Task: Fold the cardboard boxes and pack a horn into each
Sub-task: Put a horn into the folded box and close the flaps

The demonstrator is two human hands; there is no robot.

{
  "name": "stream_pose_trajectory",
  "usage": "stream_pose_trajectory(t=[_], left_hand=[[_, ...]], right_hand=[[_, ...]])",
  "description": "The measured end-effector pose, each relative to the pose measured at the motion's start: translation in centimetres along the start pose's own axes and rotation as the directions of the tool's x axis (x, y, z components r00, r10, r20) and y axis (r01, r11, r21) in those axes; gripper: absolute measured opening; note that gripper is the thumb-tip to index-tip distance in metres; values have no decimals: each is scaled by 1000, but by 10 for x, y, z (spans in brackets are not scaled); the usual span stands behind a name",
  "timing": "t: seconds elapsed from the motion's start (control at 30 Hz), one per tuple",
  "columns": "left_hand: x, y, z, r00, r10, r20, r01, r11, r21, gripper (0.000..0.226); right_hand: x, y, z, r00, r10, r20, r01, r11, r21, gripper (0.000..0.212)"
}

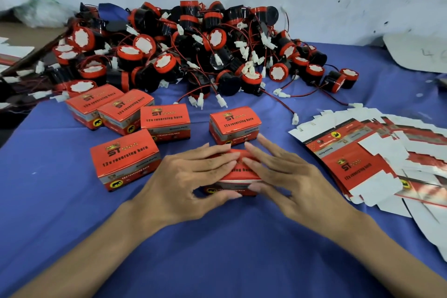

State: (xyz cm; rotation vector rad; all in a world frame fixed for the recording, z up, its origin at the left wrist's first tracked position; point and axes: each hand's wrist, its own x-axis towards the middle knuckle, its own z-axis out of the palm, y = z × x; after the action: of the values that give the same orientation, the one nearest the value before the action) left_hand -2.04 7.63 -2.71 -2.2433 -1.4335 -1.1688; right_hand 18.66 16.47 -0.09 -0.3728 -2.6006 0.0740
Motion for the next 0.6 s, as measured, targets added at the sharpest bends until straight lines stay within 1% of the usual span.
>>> stream_pose_trajectory(t=[0.07,0.1,0.2,0.27,0.3,0.33,0.37,0.4,0.43,0.47,0.5,0.53,0.57,0.6], left_hand=[[1,2,1,1000,14,8,-15,998,69,43],[2,5,2,1000,12,26,-15,993,118,45],[8,11,5,993,-39,109,9,963,268,56],[12,17,5,984,-99,148,37,928,371,58],[14,20,5,977,-149,154,72,905,420,58],[16,20,3,967,-211,145,120,873,472,57],[17,20,1,951,-281,131,174,833,525,55],[17,17,-1,933,-345,106,224,786,576,53],[15,13,-4,911,-404,79,274,739,616,50],[14,9,-7,889,-456,54,316,694,647,48],[12,4,-10,865,-500,37,348,652,674,51],[10,0,-12,846,-532,32,362,618,698,57],[11,-2,-14,836,-547,34,364,600,712,63],[11,-3,-16,843,-537,34,357,604,713,65]], right_hand=[[0,4,1,996,-82,16,83,993,-88,37],[0,4,2,995,-99,19,101,988,-118,37],[0,3,4,993,-109,48,114,986,-119,38],[1,9,-1,994,-96,57,102,988,-117,42],[2,14,-4,998,-46,42,52,986,-159,46],[3,20,-9,999,46,10,-43,972,-232,51],[3,28,-13,983,181,-32,-181,928,-327,57],[3,36,-20,930,366,-30,-343,838,-425,65],[4,42,-27,818,575,9,-488,702,-518,72],[3,47,-32,664,745,62,-570,559,-602,75],[2,49,-35,553,827,101,-572,465,-676,70],[-1,50,-35,532,838,121,-523,438,-731,60],[-2,47,-35,573,811,119,-471,445,-762,49],[-2,45,-35,646,757,96,-443,474,-761,41]])
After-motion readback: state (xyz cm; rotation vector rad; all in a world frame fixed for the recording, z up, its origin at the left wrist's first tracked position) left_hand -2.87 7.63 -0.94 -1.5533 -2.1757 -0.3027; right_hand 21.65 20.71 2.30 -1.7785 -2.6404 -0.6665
